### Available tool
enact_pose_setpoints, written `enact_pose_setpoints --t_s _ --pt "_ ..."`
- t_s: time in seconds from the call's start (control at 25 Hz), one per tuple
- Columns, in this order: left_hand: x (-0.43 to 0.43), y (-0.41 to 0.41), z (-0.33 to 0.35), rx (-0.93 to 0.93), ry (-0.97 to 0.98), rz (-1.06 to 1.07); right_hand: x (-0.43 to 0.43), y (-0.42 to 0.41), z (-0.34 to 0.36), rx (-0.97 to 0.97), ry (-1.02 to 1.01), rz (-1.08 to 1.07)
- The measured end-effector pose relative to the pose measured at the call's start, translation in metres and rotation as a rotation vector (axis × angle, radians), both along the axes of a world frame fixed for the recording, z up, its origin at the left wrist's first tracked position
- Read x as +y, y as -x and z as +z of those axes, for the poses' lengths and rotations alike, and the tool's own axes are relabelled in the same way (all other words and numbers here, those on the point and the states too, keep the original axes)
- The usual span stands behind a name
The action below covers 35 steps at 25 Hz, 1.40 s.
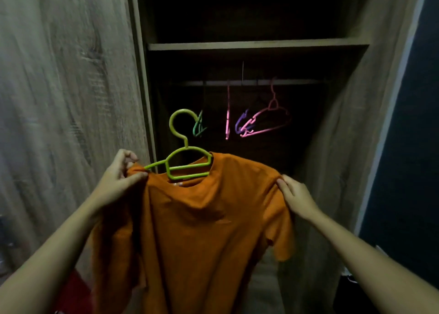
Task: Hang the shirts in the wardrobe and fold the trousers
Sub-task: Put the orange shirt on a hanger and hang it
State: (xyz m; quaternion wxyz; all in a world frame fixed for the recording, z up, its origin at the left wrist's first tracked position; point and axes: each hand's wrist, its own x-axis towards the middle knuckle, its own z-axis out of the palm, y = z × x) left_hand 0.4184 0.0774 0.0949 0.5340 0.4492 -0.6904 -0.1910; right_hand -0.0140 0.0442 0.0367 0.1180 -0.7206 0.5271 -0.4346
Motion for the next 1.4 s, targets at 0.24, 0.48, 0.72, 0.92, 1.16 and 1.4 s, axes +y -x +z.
enact_pose_setpoints --t_s 0.24,0.48,0.72,0.92,1.16,1.4 --pt "0.003 -0.014 0.005 -0.262 0.015 0.177 -0.033 0.012 0.031 -0.147 -0.129 -0.266" --pt "0.009 0.012 0.013 -0.06 0.074 0.093 -0.013 -0.032 0.036 0.109 0.1 0.169" --pt "0.016 0.016 0.022 -0.289 0.01 0.135 -0.009 -0.055 0.028 0.377 0.182 0.163" --pt "0.023 0.006 0.02 -0.411 -0.241 0.076 -0.014 -0.059 0.009 0.063 0.092 0.167" --pt "0.03 0.021 0.021 -0.499 -0.107 0.12 -0.014 -0.066 0.036 0.09 0.079 0.188" --pt "0.022 0.038 0.022 -0.465 -0.003 0.085 -0.014 -0.064 0.043 0.095 0.038 0.223"
